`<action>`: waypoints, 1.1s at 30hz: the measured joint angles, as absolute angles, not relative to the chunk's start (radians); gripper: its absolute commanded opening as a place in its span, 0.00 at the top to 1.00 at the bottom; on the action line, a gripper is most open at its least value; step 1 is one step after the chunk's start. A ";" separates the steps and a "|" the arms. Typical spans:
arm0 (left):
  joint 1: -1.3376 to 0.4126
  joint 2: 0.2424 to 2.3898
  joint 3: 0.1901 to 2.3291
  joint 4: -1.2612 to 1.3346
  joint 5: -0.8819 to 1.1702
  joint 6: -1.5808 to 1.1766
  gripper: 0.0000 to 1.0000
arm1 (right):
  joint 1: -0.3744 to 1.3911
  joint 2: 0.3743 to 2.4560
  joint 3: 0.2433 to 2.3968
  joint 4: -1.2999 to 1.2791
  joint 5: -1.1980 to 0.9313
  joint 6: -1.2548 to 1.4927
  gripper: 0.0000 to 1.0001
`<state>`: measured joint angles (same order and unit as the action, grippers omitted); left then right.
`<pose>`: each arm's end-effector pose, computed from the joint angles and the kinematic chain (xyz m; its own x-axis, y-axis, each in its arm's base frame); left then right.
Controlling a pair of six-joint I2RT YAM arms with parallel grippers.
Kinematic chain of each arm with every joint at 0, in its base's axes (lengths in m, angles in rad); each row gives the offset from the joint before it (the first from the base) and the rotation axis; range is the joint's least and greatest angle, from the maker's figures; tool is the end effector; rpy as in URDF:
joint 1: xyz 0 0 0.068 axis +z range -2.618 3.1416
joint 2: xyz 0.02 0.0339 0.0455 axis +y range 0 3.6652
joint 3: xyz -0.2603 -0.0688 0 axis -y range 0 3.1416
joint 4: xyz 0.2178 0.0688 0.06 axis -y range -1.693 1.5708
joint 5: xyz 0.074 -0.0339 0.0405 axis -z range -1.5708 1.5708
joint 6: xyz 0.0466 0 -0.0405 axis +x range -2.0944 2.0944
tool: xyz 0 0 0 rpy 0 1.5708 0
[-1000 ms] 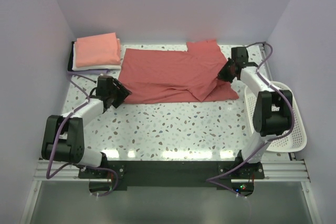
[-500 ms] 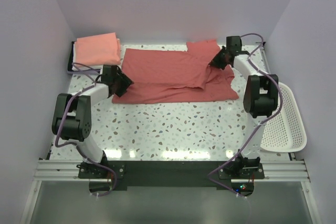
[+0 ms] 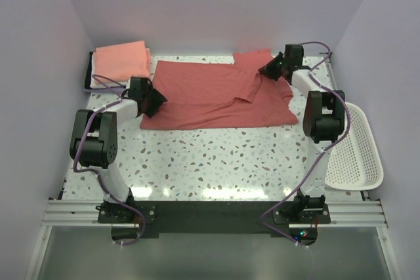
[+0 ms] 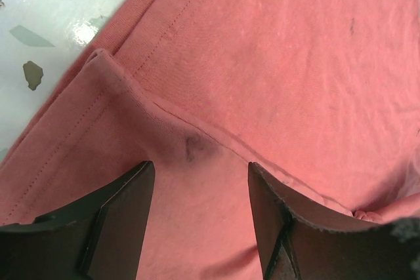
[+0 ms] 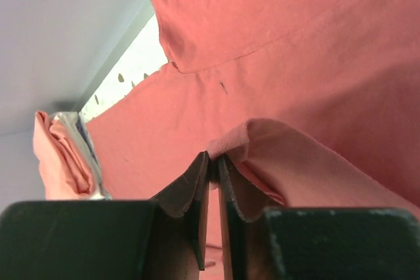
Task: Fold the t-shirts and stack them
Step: Fold the tshirt
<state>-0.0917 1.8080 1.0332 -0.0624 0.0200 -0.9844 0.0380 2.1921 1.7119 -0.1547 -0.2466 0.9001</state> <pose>0.3579 -0.0338 0.1674 -0.4967 -0.7906 -0.3581 -0.5580 0.6069 -0.5659 0.4876 0.0299 0.2071 -0.5511 0.7393 -0.3870 0.3193 0.6153 0.7207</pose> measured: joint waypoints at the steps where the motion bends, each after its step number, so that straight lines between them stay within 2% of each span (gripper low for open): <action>1: -0.091 1.808 1.033 -0.062 0.020 -0.985 0.37 | 0.037 2.200 1.712 -0.144 -0.253 0.907 0.80; 2: -0.091 1.808 1.033 -0.063 0.020 -0.984 0.37 | 0.036 2.208 1.713 -0.134 -0.257 0.910 0.77; 3: -0.091 1.808 1.033 -0.063 0.019 -0.984 0.37 | 0.035 2.218 1.713 -0.126 -0.261 0.912 0.67; 4: -0.091 1.808 1.033 -0.064 0.019 -0.984 0.37 | 0.035 2.226 1.713 -0.119 -0.265 0.918 0.60; 5: -0.091 1.808 1.033 -0.064 0.019 -0.984 0.37 | 0.035 2.234 1.713 -0.115 -0.271 0.918 0.49; 8: -0.091 1.808 1.033 -0.066 0.019 -0.984 0.37 | 0.033 2.243 1.713 -0.112 -0.281 0.913 0.38; 16: -0.086 1.808 1.033 -0.068 0.019 -0.976 0.37 | 0.033 2.201 1.664 -0.119 -0.272 0.850 0.36; 24: -0.085 1.795 1.032 -0.068 0.019 -0.977 0.37 | 0.062 1.993 1.391 -0.095 -0.250 0.794 0.31; 33: -0.085 1.744 1.018 -0.067 0.019 -0.977 0.37 | 0.155 2.004 1.324 -0.073 -0.245 0.781 0.28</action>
<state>-0.0849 1.7439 1.0180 -0.0666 0.0185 -0.9768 0.1555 2.0045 1.3235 -0.0731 -0.2447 0.7811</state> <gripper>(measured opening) 0.633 0.717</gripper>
